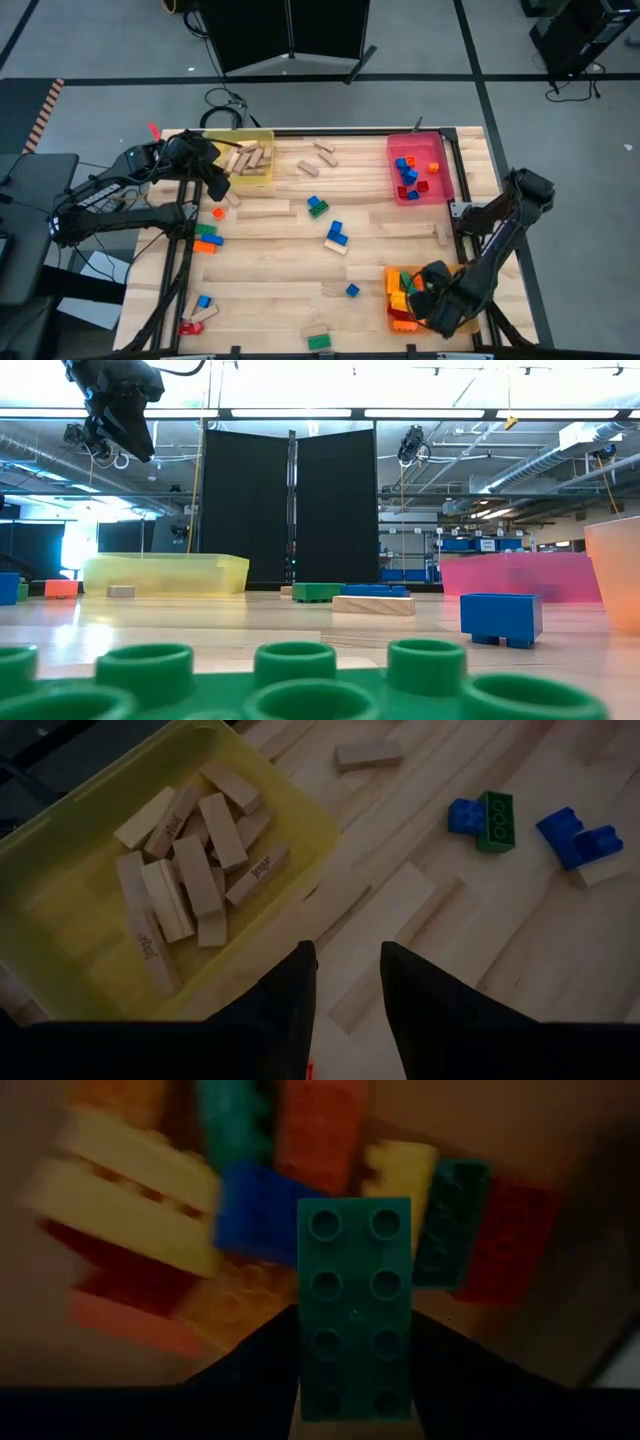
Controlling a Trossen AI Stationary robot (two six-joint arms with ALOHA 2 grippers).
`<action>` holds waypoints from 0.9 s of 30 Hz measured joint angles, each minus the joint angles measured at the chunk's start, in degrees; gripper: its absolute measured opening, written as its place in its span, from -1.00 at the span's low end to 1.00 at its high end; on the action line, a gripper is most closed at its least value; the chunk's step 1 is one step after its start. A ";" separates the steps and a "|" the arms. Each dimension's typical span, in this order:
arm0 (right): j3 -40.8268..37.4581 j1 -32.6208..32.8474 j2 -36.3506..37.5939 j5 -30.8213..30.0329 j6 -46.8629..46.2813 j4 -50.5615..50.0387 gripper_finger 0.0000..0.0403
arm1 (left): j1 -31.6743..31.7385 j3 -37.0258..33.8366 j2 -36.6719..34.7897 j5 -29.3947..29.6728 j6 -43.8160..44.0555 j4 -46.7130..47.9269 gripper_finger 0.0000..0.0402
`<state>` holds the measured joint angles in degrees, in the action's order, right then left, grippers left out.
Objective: Sort blocks by size
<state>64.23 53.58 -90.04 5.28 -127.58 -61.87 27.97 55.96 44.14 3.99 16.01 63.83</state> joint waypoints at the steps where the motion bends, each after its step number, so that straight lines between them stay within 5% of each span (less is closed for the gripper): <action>1: -0.90 0.28 0.62 1.67 0.01 0.40 -0.14 | 0.00 0.00 0.00 0.00 0.00 -0.01 -0.39; 8: -1.88 2.51 3.82 2.99 0.05 -0.12 0.13 | 0.00 0.00 0.00 0.02 0.68 -0.09 -0.39; 15: -1.88 5.41 9.93 -3.31 2.12 -0.45 0.38 | 0.02 0.00 0.04 1.46 0.72 -0.15 -0.39; 23: -1.88 3.34 16.97 -26.06 16.13 -4.66 0.41 | 0.00 0.00 0.11 1.51 0.74 -0.17 -0.39; 27: -1.88 -0.60 17.86 -40.69 32.23 -4.84 0.37 | 0.00 0.00 0.11 1.51 0.74 -0.17 -0.39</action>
<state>62.35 52.98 -72.18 -35.41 -95.35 -66.71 27.97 55.96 44.25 5.50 16.75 63.66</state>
